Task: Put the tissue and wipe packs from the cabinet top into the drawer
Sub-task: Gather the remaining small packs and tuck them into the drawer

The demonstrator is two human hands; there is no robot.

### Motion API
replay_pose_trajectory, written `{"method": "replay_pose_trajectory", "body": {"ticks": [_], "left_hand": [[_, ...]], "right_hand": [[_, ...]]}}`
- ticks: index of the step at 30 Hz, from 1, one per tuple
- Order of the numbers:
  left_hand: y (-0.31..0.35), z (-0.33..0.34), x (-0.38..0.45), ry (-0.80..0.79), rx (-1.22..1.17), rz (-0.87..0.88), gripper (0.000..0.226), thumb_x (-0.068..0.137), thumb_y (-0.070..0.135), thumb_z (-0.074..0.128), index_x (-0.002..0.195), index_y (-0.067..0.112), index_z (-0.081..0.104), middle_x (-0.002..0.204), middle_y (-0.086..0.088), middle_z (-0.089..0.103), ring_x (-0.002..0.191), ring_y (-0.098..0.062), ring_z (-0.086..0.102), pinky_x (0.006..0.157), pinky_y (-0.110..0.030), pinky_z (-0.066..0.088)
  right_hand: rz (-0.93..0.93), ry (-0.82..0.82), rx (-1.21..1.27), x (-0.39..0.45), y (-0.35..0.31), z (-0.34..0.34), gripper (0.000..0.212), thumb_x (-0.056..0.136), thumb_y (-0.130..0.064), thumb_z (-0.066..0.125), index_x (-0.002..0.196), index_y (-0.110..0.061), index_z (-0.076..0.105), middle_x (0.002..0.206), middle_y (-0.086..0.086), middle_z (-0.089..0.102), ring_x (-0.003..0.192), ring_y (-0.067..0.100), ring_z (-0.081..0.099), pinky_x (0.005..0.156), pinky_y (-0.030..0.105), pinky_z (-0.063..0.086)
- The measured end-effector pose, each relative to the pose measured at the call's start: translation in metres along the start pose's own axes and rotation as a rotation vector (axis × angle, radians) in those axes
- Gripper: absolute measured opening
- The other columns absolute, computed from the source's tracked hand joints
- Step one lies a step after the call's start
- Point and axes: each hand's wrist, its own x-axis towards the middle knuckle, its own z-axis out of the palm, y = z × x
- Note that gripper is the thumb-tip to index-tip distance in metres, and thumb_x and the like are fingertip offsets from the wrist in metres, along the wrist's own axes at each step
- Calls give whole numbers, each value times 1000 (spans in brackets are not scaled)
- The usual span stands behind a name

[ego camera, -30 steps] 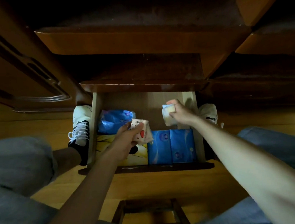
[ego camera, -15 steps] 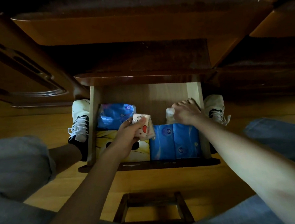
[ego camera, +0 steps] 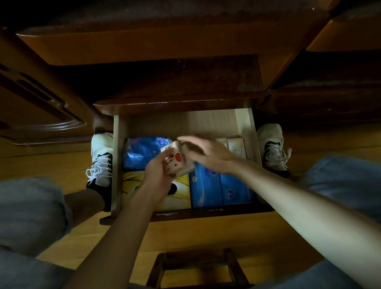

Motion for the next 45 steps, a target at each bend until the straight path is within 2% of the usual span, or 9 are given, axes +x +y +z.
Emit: {"method": "replay_pose_trajectory", "body": {"ticks": [4,10,16,20,24,29,32,38,45], "left_hand": [[5,-1,-6,-116,-74,-21,29,99,24,52,119,6,65,109,-15,73,99,-25,70,86,-38,56],[11,-1,-10,-265,68,-162,40,100,29,54,135,8,57,132,-23,65,124,-40,61,103,-60,48],[12,9,-8,-214,311,21,46,79,27,75,118,5,64,112,-14,73,99,-22,74,81,-36,61],[36,21,-5,-305,629,80,45,75,37,79,112,13,68,94,0,79,88,-14,75,70,-25,60],[53,37,9,-240,916,156,39,76,35,84,107,20,68,88,6,79,78,-6,75,60,-17,56],[54,27,23,25,787,325,25,97,44,60,106,21,63,99,9,68,94,-8,66,71,-19,49],[55,7,31,204,1015,592,15,101,24,58,114,23,66,104,13,65,96,-3,61,75,-14,47],[42,-16,34,137,1320,727,19,100,21,57,116,25,68,118,8,69,105,-6,63,85,-28,55],[30,-5,43,85,1612,940,21,97,20,56,113,23,70,116,2,70,117,-19,56,89,-35,44]], "right_hand": [[-39,89,154,-13,-16,14,64,103,-40,54,160,-28,29,143,2,60,121,7,61,99,34,55],[67,206,319,-14,-17,-5,43,101,-20,61,143,-22,58,133,-11,61,124,4,56,102,30,52],[78,-69,179,-16,-24,-26,70,93,-47,67,153,-54,32,157,-7,42,133,11,43,96,27,41],[26,-151,89,-15,-23,-48,79,86,-39,80,152,-49,38,160,-9,39,136,9,39,104,32,39],[106,-143,176,-7,-15,-65,42,86,-40,80,123,-46,61,132,-15,64,118,0,58,105,35,44],[248,13,306,13,8,-51,52,83,-18,84,129,-26,61,123,-8,68,113,8,65,91,29,58],[345,109,184,30,21,-32,51,89,-22,79,135,-24,56,126,-5,62,111,11,60,84,26,55],[238,-152,-448,52,35,-4,30,97,-42,61,123,-27,61,124,1,62,113,19,56,97,45,50],[129,-214,-844,54,50,-3,48,99,-50,39,141,-33,54,148,1,54,148,26,27,121,52,4]]}}
